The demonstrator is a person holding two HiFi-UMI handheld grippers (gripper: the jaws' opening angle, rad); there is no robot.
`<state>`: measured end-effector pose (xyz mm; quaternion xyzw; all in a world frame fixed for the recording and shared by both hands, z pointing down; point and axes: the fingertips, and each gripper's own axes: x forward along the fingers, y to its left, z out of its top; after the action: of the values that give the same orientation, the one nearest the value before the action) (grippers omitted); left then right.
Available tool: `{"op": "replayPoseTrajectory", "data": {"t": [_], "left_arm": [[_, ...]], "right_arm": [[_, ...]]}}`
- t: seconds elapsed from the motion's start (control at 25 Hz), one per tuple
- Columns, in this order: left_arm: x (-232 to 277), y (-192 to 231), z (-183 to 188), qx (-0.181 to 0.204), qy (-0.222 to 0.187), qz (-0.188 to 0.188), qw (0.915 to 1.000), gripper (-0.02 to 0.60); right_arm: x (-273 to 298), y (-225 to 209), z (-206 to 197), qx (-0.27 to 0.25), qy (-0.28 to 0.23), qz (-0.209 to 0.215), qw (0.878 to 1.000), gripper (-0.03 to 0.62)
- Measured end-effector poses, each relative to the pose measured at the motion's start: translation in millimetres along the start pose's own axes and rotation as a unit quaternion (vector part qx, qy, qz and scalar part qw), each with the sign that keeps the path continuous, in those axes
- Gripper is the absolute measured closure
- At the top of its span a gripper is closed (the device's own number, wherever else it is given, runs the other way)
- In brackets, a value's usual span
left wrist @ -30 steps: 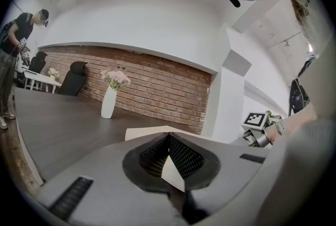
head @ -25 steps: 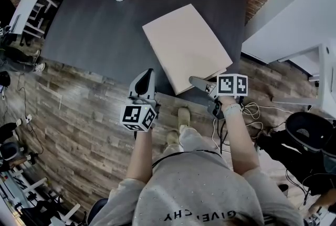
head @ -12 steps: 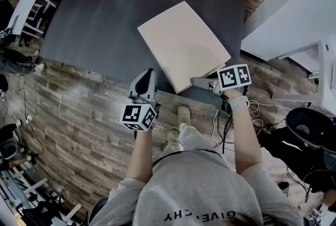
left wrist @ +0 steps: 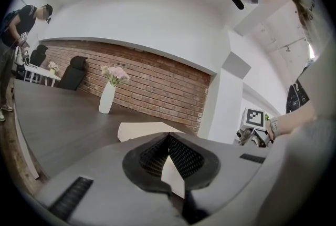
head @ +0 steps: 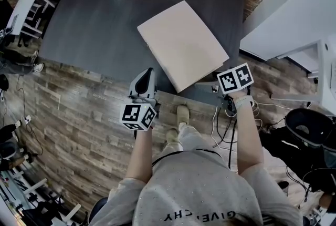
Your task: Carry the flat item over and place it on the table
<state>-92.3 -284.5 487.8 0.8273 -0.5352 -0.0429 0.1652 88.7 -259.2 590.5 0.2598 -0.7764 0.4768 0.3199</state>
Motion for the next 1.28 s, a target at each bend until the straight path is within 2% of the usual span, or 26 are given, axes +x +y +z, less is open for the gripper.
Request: {"op": "replayPoseTrajectory", "data": {"t": [0.04,0.12,0.2,0.32,0.4,0.56,0.84,1.04,1.28], "left_arm": [[0.0,-1.1,-0.2,0.001,0.0,-0.001,1.0,0.583],[-0.9,-1.9,-0.5,0.001,0.001,-0.001,1.0,0.583],[-3.6,-1.0,-0.6,0.002,0.002,0.0,1.0,0.583],[-8.1,-0.6,-0.6,0.002,0.003,0.002,1.0,0.583],[-10.7,-0.8,-0.7,0.003,0.003,0.003,1.0,0.583],[-18.3,-1.1,-0.5,0.007,0.004,0.003,1.0,0.583],[-32.2,0.0,4.0,0.015,0.008,0.008,0.9998,0.583],[-45.6,0.3,10.1,0.017,0.002,0.007,0.9998,0.583],[-59.1,-2.1,18.9,0.023,-0.002,0.003,0.9997,0.583]], "right_arm": [[-0.4,-1.4,-1.8,-0.008,0.0,-0.008,1.0,0.111],[-2.6,-3.0,-2.5,-0.016,-0.012,-0.019,1.0,0.197],[-4.5,-5.0,-3.0,-0.025,-0.024,-0.037,0.999,0.253],[-8.5,-9.5,-4.2,-0.052,-0.034,-0.075,0.995,0.419],[-11.5,-7.9,-2.3,-0.074,-0.046,-0.089,0.992,0.437],[-18.5,-8.0,1.1,-0.092,-0.092,-0.112,0.985,0.592],[-42.6,9.9,6.8,-0.104,-0.167,-0.133,0.971,0.592],[-56.1,33.2,14.1,-0.127,-0.238,-0.135,0.953,0.592],[-79.4,59.2,23.2,-0.163,-0.311,-0.149,0.924,0.592]]}}
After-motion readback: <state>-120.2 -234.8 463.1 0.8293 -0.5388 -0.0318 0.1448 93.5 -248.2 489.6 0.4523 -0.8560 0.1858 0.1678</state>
